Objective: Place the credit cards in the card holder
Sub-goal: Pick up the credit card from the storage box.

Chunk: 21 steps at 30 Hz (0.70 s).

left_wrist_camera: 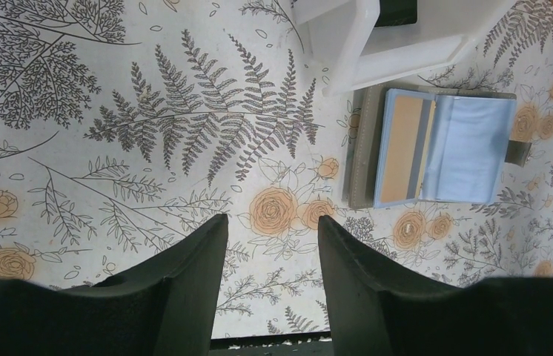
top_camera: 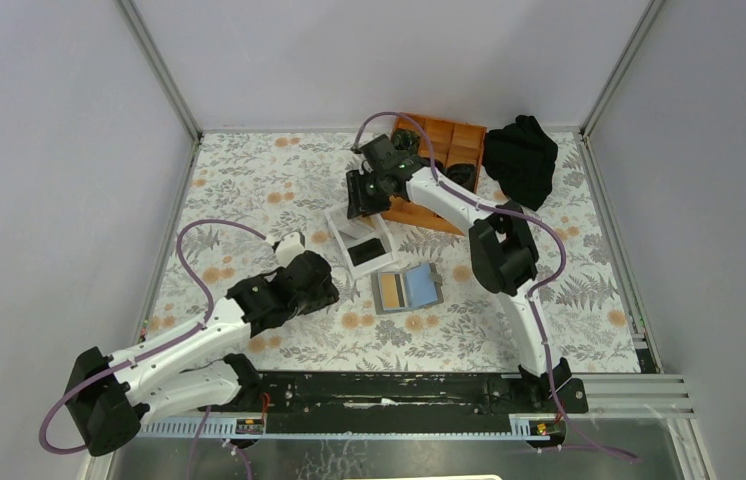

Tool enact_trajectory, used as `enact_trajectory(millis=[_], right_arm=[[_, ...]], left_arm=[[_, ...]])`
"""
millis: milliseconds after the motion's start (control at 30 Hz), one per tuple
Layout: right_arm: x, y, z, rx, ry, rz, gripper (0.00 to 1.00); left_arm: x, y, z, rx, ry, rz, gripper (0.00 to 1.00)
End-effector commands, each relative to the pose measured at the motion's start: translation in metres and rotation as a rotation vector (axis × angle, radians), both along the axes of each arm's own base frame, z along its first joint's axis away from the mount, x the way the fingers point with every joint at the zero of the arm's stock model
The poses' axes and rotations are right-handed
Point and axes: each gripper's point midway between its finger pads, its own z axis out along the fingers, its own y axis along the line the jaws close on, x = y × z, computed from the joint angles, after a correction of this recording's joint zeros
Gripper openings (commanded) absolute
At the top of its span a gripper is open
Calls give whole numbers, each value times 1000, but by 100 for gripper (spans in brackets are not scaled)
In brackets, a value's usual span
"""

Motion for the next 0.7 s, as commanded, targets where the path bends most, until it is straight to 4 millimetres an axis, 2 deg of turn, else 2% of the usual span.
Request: enact_trajectory(millis=[0,200,300,367,667], right_arm=[[-1,4,-5,48,37,21,49],[-3,0,-7,54,56,23,38],[-5,-2,-6,55,53,23,28],[-5,-3,-2,56,46,19,25],[-3,-7,19,57,2,8,23]], left_arm=[[12,-4,5,-23,-50,18,55],[13,-4,3,-29,-50,22,55],[13,-5,2,-35,-48,24,55],[13,-5,1,-37,-46,26,55],[13,-8,-1,-54,-43,32,54]])
